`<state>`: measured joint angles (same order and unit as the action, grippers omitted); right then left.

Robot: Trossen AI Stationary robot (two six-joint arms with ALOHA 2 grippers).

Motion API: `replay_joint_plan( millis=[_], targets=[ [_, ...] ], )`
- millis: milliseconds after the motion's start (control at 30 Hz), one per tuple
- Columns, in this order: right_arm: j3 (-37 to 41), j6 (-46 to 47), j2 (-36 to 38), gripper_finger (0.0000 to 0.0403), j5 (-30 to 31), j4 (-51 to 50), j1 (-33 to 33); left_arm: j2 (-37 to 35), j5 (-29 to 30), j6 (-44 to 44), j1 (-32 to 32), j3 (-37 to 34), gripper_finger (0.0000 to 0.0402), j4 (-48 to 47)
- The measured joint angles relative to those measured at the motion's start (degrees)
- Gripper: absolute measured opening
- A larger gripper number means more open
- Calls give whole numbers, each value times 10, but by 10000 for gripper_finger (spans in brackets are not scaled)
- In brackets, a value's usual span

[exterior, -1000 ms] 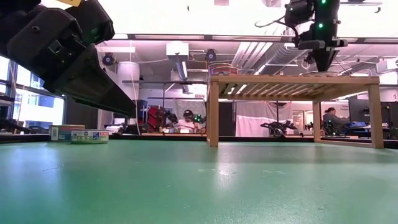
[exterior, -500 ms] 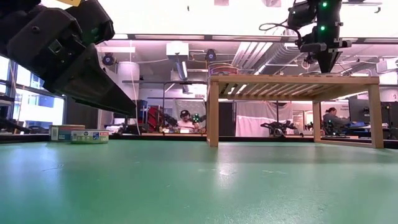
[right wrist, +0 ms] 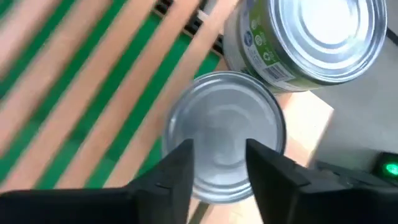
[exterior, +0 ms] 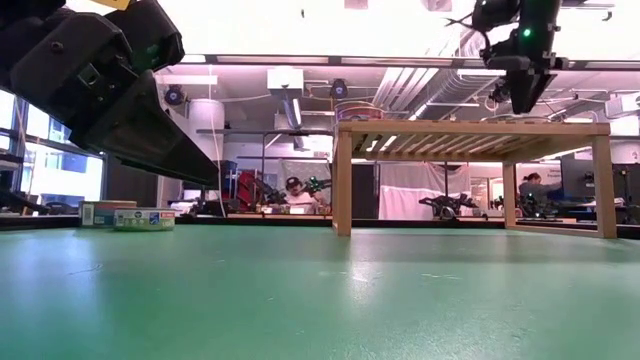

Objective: Stack canned seafood by type on shelf
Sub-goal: Stack the green tuna can on top of the green tuna can on the shelf

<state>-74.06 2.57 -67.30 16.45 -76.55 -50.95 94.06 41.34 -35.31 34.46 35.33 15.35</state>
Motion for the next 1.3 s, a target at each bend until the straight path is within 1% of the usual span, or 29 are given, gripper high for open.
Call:
replay_joint_plan(
  millis=[100,200,267,367,467,533,667,833,933,1000,1067,1133,1200,1300],
  targets=[
    [0,6,30,160,-32,20,12,0,0,0,0,0,170,0],
    [0,15,64,175,-70,75,47,0,8,0,0,0,170,4],
    [0,21,86,177,-100,115,85,0,22,0,0,0,170,12],
    [25,46,125,174,-109,195,167,0,45,10,0,0,170,26],
    [99,75,164,167,-109,307,270,0,58,30,0,0,170,50],
    [170,89,187,162,-105,398,344,0,60,48,-1,0,170,66],
    [314,111,196,153,-58,581,486,0,60,77,-10,0,170,95],
    [458,130,152,149,18,814,623,0,51,71,-33,0,170,103],
    [521,157,103,149,76,946,683,0,14,64,-54,0,170,101],
    [548,169,60,149,114,1017,716,-3,-5,49,-72,0,170,95],
    [562,171,12,149,144,1069,743,-13,-18,30,-91,0,170,75],
    [562,171,-35,148,163,1098,761,-34,-24,10,-111,0,170,29],
    [550,177,-83,148,176,1111,772,-64,-26,-17,-133,0,170,-33],
    [521,183,-150,148,180,1115,777,-124,-26,-63,-165,0,170,-145]
  ],
)
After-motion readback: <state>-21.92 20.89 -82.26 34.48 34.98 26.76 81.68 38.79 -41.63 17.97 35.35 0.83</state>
